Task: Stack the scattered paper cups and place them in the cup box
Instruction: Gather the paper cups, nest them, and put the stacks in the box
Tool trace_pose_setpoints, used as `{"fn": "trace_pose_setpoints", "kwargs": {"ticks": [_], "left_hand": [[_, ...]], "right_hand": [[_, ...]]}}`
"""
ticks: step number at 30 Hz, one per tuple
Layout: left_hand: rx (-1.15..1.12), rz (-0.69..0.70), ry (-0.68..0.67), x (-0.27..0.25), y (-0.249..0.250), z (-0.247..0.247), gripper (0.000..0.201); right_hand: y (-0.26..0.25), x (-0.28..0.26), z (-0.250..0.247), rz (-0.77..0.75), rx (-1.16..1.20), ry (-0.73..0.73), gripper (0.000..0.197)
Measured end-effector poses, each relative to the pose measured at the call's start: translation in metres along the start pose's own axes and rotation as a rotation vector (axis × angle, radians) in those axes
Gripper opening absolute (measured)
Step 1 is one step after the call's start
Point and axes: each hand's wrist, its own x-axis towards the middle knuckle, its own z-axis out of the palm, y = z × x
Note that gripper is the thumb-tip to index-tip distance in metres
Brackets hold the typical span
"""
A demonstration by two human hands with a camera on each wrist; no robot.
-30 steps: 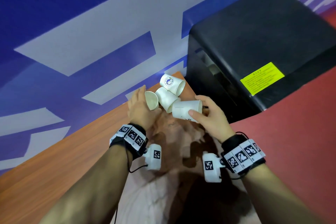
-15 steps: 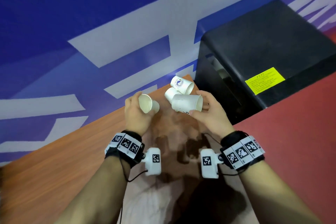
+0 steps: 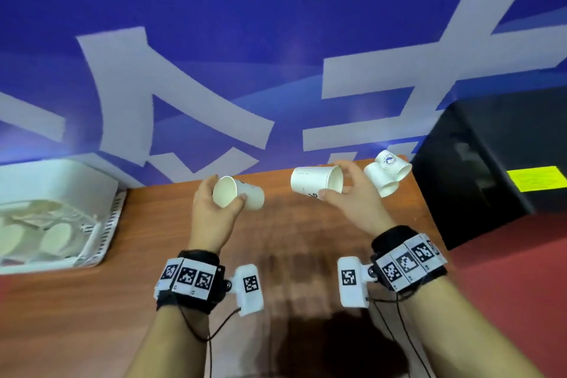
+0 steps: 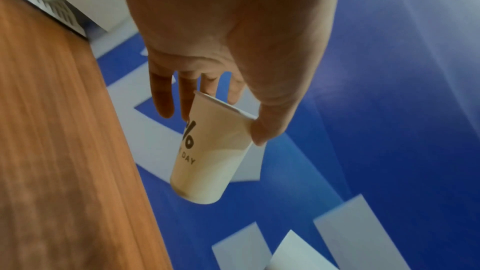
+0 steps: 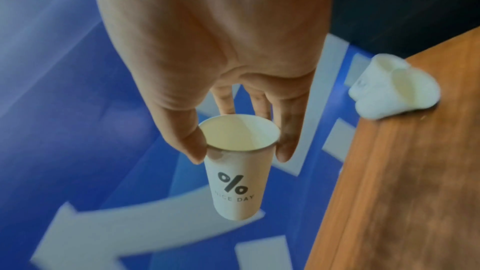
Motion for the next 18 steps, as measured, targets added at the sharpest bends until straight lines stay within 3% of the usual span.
{"fn": "trace_pose_setpoints", "kwargs": {"ticks": [6, 10, 12, 18], "left_hand": [[-0.049, 0.014, 0.088, -0.008, -0.024, -0.080, 0.053], [-0.094, 0.018, 0.181, -0.011, -0.042, -0.140, 0.030], [-0.112, -0.016, 0.212, -0.012, -0.056, -0.173, 0.034], [-0.130, -0.096, 0.305, -0.003, -0.099, -0.263, 0.075]], "right_hand": [[-0.052, -0.023, 0.085, -0.061, -0.132, -0.129, 0.082], [-0.077, -0.033, 0.143, -0.083, -0.167, -0.207, 0.074], [-0.087, -0.037, 0.173, -0.090, -0.175, -0.242, 0.075], [-0.111, -0.044, 0.262, -0.103, -0.194, -0.315, 0.080]]}}
